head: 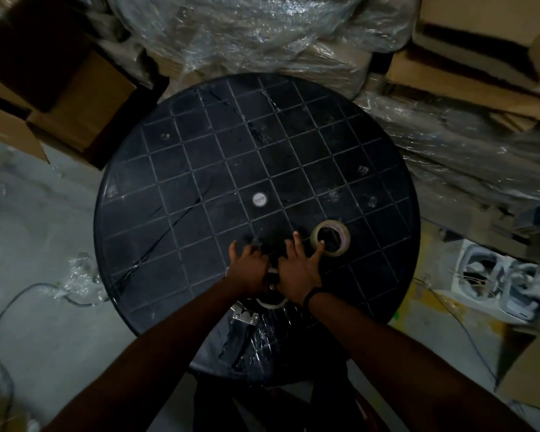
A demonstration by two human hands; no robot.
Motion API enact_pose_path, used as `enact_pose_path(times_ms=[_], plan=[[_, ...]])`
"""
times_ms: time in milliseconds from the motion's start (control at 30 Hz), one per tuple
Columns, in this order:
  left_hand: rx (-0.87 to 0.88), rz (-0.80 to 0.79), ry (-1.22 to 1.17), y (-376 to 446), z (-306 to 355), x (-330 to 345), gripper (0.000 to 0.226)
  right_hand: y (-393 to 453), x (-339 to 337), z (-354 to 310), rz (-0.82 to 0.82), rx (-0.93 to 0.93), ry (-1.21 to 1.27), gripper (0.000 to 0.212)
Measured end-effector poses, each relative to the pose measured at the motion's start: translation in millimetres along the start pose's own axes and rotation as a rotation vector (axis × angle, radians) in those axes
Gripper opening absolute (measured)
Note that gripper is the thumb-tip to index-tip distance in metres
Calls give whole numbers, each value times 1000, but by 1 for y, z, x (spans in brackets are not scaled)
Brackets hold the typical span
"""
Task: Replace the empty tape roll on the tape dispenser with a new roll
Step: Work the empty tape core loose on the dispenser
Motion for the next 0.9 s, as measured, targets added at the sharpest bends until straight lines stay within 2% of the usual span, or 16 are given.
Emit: enact_pose_path(times_ms=[167, 333, 533, 633, 733, 833, 900], plan=[[-31, -13, -64, 0, -1, -2, 63, 7, 1, 2, -84, -20, 136, 39], [-55, 24, -94, -3, -1, -6, 58, 12, -4, -9, -58, -67, -4, 52], [-98, 78, -59, -8, 4, -5, 49, 4, -6, -12, 3, -65, -64, 50], [-223, 97, -152, -10, 0, -5, 44, 4, -6, -4, -5, -14, -27, 50], [-422, 73, -317, -20, -15, -4, 36, 6, -4, 9, -3, 62, 73, 56], [-658, 118, -539, -34, -39, 0, 16, 4, 12, 9, -113, 41, 79, 60], [-702, 127, -630, -37, -44, 7, 14, 4, 15, 3, -183, 25, 91, 59]])
Point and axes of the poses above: each hand's wrist, its own y-axis towards the middle knuckle, its own x-axis out of the palm, z = x × y, the point moved 8 cm from there along y, towards the middle knuckle, and after that the axes turned 5 degrees about z, right-handed, at the moved point
